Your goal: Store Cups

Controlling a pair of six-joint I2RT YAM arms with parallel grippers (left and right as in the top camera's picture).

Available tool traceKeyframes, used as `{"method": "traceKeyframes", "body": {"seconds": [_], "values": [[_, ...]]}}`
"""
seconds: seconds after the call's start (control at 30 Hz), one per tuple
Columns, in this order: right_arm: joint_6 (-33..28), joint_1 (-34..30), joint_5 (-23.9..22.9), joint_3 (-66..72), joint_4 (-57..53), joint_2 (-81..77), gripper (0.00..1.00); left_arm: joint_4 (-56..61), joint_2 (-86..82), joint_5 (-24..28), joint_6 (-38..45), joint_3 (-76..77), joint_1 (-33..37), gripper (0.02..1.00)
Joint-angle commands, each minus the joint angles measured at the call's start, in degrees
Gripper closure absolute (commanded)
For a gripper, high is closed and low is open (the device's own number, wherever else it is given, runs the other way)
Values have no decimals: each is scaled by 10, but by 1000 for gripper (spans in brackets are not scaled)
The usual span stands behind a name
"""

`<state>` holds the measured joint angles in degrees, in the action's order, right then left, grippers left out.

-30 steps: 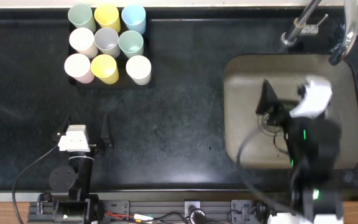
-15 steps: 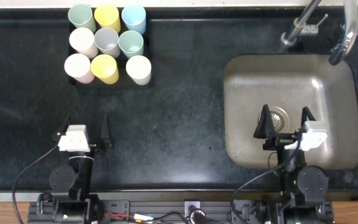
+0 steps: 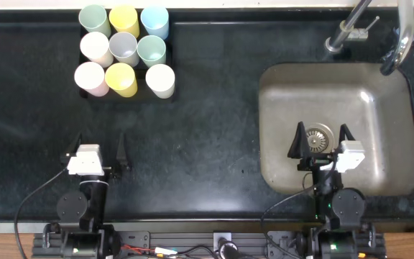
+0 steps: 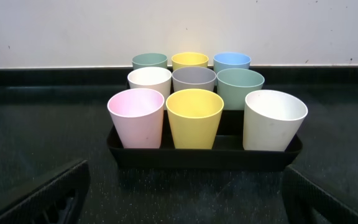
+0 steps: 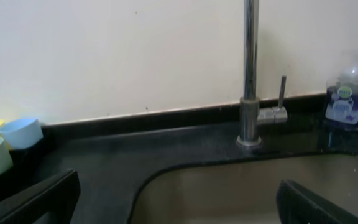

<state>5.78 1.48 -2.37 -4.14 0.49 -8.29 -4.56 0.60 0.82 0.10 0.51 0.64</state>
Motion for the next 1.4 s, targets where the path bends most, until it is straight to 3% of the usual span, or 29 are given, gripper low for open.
{"method": "traceKeyframes", "body": {"seconds": [0.03,0.4,1.2,1.4], "values": [[-2,-4,-2,26,12,7,3,-3,-4,-1,-4,-1,0,20],[-2,-4,-2,39,-52,6,3,-3,-4,-1,-4,-1,0,20],[-2,-3,0,39,-49,8,5,-3,-4,-1,-4,-1,0,20],[-2,2,0,39,-49,70,5,-3,-4,-1,-4,-1,0,20]]}}
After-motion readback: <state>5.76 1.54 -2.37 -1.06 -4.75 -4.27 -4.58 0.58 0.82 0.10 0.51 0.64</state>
